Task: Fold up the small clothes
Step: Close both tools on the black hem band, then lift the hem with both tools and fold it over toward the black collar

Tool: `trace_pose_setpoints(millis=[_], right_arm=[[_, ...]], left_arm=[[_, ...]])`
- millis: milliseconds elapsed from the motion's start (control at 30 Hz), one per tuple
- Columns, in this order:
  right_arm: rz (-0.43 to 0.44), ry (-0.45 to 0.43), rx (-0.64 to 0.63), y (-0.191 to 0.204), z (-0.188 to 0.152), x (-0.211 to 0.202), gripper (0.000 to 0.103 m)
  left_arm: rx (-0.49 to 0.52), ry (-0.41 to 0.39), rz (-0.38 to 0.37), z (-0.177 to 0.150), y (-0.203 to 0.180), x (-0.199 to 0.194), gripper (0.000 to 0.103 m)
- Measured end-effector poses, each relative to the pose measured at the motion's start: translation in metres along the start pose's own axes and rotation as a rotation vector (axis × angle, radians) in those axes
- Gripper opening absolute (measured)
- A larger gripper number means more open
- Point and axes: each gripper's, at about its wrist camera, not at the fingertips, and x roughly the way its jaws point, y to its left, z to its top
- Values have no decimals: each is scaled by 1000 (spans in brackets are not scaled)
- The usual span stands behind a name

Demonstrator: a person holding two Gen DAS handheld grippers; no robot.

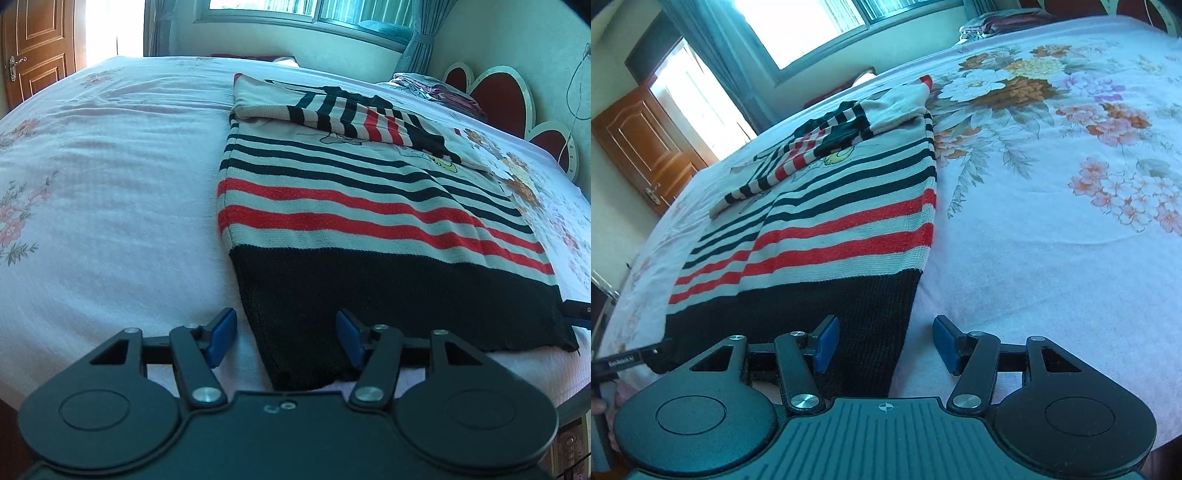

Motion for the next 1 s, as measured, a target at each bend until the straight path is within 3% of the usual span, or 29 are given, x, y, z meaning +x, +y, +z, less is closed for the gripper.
trace_pose_setpoints(millis=[67, 233, 400, 533, 667, 700, 733, 767, 800, 900, 933, 1000], right_arm=[[55, 8, 64, -6, 3, 2, 57], [146, 31, 154, -13, 3, 6, 56], [236, 58, 235, -19, -5, 7, 48], [254, 42, 301, -26, 2, 10, 44], [234, 32, 315, -35, 15, 16, 40], [230, 40, 319, -38, 17, 18, 32], [225, 51, 313, -39, 18, 21, 15], [226, 72, 294, -38, 18, 24, 4], [225, 83, 265, -36, 18, 25, 3], [292, -13, 252, -34, 24, 0, 3], [318, -59, 251, -34, 26, -13, 3], [283, -70, 205, -33, 31, -18, 3]], left_arm=[[-7, 16, -39, 1, 0, 1, 47], [-60, 80, -185, 8, 11, 5, 47], [-302, 110, -375, 2, 45, 12, 44], [-467, 111, -471, 1, 62, 30, 36], [-559, 85, -488, 6, 72, 49, 26], [-555, 83, -485, 9, 71, 52, 25], [-533, 84, -473, 11, 68, 53, 21], [-496, 82, -446, 13, 64, 53, 8], [-446, 69, -396, 16, 60, 48, 6], [-421, -74, -410, 19, 60, 15, 6], [-410, -90, -390, 20, 62, 8, 6], [-348, -42, -326, 22, 62, 15, 6]])
